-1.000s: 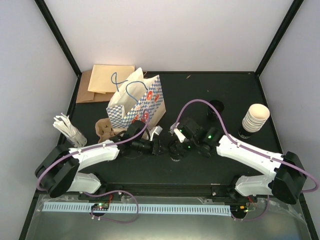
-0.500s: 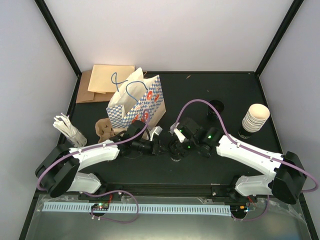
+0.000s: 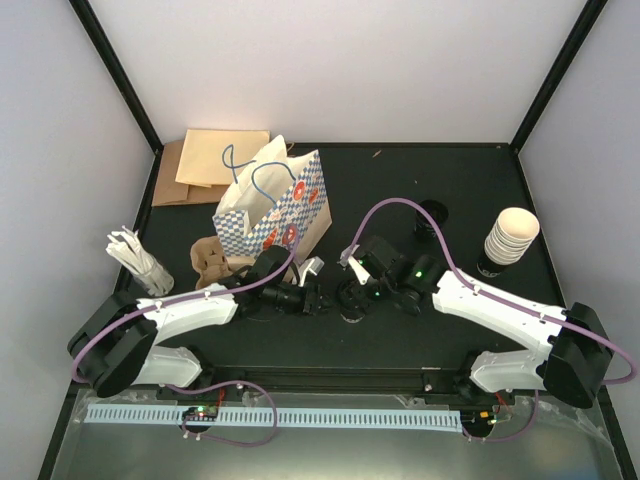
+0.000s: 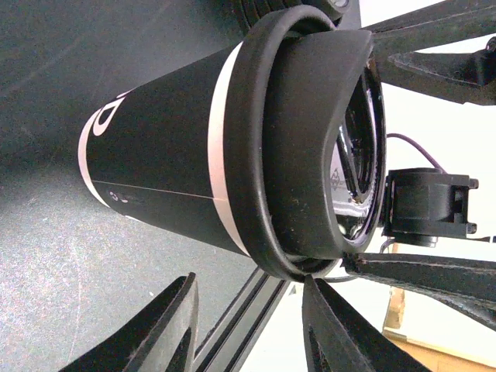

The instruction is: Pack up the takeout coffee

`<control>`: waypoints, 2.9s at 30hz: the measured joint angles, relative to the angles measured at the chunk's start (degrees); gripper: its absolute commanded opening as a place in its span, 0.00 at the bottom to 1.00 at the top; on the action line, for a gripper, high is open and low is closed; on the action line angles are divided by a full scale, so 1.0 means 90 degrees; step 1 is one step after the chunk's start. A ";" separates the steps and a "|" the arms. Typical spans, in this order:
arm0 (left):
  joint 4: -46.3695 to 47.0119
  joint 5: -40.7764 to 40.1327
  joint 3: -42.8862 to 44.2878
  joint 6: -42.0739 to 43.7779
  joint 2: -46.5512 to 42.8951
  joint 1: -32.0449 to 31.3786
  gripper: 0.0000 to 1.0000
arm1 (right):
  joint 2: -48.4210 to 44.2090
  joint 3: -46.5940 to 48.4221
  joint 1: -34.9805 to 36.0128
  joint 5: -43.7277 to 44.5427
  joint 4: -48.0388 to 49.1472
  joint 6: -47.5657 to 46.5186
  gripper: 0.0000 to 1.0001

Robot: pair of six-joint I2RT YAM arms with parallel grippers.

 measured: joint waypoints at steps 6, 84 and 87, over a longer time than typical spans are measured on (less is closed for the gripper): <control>0.0287 0.0049 -0.0032 -0.0124 0.0095 -0.0012 0.39 | 0.0000 0.0000 0.0000 0.0002 0.0000 0.0041 0.67; -0.5319 -0.4073 0.3298 0.2166 -0.2880 0.0542 0.51 | -0.0199 0.0345 0.0138 0.0799 -0.0702 0.0690 0.91; -0.5654 -0.4177 0.3546 0.2441 -0.2878 0.0908 0.52 | -0.0119 0.0379 0.0182 0.0889 -0.0789 0.0680 0.91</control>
